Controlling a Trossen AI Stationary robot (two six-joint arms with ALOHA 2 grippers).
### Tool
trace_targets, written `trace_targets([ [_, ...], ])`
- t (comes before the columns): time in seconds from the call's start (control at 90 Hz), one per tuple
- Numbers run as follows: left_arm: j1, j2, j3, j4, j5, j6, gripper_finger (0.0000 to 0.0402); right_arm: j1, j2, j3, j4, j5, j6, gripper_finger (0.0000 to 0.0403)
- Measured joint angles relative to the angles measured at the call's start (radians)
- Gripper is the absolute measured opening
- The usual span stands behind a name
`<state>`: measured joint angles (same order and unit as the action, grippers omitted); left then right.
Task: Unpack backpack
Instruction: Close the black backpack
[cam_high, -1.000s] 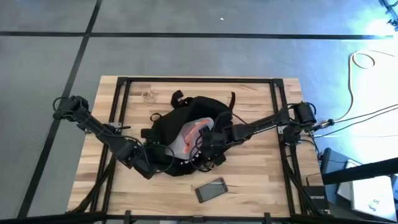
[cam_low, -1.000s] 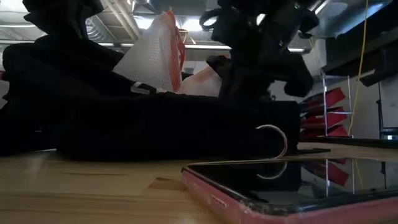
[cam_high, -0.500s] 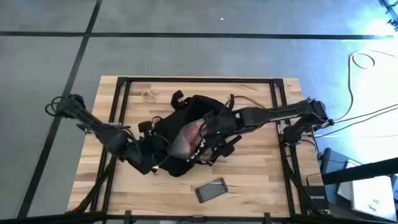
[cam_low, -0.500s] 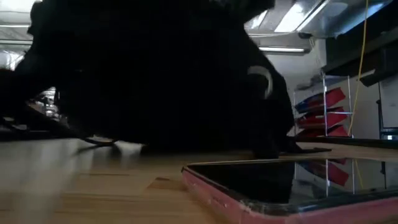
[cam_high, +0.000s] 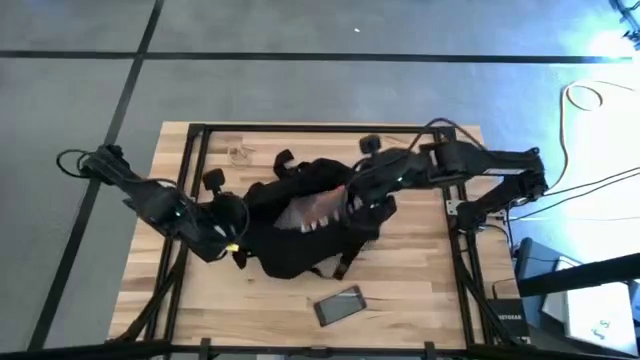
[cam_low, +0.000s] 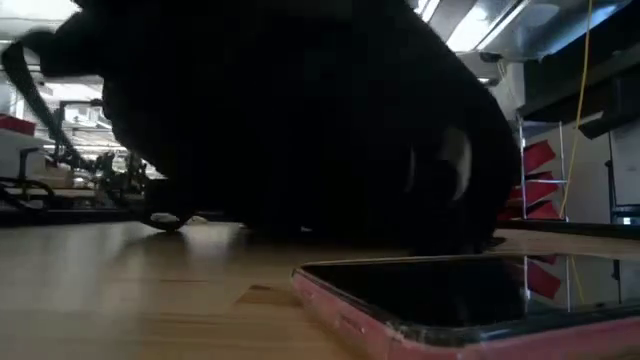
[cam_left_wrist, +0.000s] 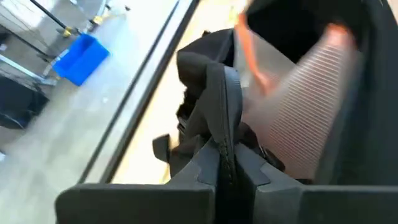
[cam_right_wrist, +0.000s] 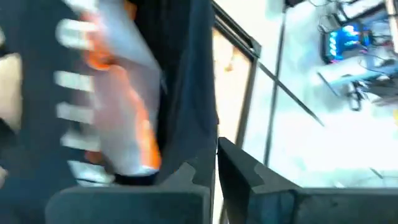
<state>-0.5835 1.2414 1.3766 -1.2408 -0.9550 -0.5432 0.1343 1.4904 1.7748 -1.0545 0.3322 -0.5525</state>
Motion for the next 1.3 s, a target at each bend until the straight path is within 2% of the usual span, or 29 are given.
trace_targets([
  [0.122,0.0,-0.02,0.0,-0.001,-0.062,0.058,0.0,-0.012,0.004,0.024,-0.006,0.016,-0.01,0.0],
  [0.2,0.0,-0.025,0.0,-0.002,-0.097,0.097,0.0,-0.024,0.004,0.027,-0.011,-0.014,-0.002,0.0],
  [0.344,0.0,-0.025,-0.002,-0.007,-0.081,0.144,0.0,-0.041,0.004,-0.001,-0.046,-0.026,0.074,0.0003],
  [0.456,-0.005,-0.025,-0.014,-0.029,0.037,0.209,0.0,-0.054,0.004,-0.046,-0.082,-0.002,0.127,0.0017],
  [0.533,-0.003,-0.024,-0.023,-0.048,0.127,0.206,0.0,-0.06,0.005,-0.076,-0.092,-0.021,0.184,0.0035],
  [0.811,-0.004,-0.024,-0.027,-0.104,0.459,-0.008,0.0,-0.071,-0.005,-0.256,-0.128,-0.04,0.28,0.0139],
  [0.922,-0.028,-0.025,-0.052,-0.15,0.52,-0.137,0.0,-0.072,-0.042,-0.387,-0.028,-0.044,0.262,0.0169],
  [1.011,-0.03,-0.022,-0.067,-0.164,0.591,-0.251,0.0,-0.086,-0.083,-0.494,0.066,-0.042,0.257,0.0171],
  [1.089,-0.02,-0.022,-0.073,-0.155,0.642,-0.265,0.0,-0.109,-0.115,-0.599,0.178,-0.101,0.258,0.0167],
  [1.167,-0.015,-0.02,-0.076,-0.151,0.638,-0.265,0.0,-0.132,-0.128,-0.706,0.315,-0.152,0.233,0.0166],
  [1.3,0.003,-0.02,-0.076,-0.152,0.594,-0.232,0.0007,-0.162,-0.117,-0.862,0.577,-0.16,0.178,0.0167],
])
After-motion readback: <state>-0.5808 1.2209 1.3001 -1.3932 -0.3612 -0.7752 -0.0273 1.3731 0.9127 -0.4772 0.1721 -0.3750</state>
